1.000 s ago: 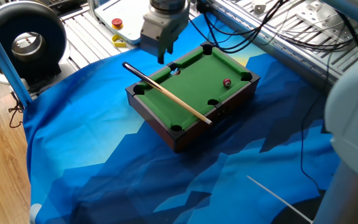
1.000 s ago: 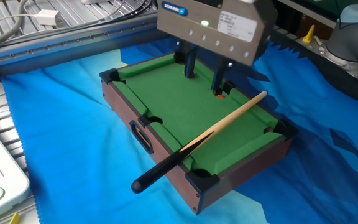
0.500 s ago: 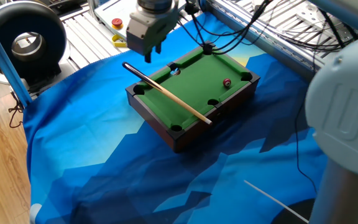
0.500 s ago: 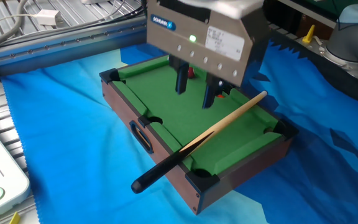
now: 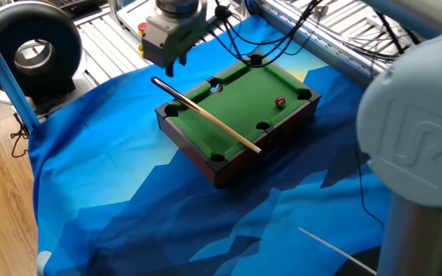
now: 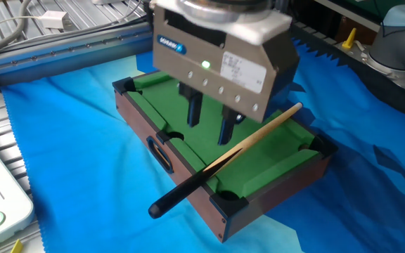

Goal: Hit the pool ball

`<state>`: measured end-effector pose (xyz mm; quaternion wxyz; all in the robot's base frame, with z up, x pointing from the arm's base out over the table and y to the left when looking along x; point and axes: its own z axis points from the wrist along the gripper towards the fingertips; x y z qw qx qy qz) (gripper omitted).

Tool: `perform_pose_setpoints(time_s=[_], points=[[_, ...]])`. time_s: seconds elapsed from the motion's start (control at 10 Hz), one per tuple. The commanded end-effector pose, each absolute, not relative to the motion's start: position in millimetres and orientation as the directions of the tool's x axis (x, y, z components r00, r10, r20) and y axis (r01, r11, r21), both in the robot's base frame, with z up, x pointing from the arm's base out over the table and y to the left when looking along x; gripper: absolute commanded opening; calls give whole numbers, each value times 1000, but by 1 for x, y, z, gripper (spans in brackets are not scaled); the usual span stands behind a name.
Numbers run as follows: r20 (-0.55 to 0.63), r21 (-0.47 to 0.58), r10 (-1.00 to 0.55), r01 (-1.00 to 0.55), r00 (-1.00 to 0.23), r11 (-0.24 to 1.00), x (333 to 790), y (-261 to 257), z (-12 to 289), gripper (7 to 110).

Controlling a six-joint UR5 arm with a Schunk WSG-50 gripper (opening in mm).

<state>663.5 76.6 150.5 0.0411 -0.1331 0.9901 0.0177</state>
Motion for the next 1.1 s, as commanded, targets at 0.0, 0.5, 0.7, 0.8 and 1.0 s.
perform_pose_setpoints(time_s=[0.0,0.5,0.7,0.8,1.0], points=[[-92,44,-257,-261,-962,964,682,83,149,44],[-81,25,-248,-251,-965,968,698,76,134,44],[-78,11,-244,-245,-967,969,695,74,122,44],[-71,5,-241,-242,-968,970,693,73,121,44],[-66,-3,-243,-244,-968,970,692,71,121,44]])
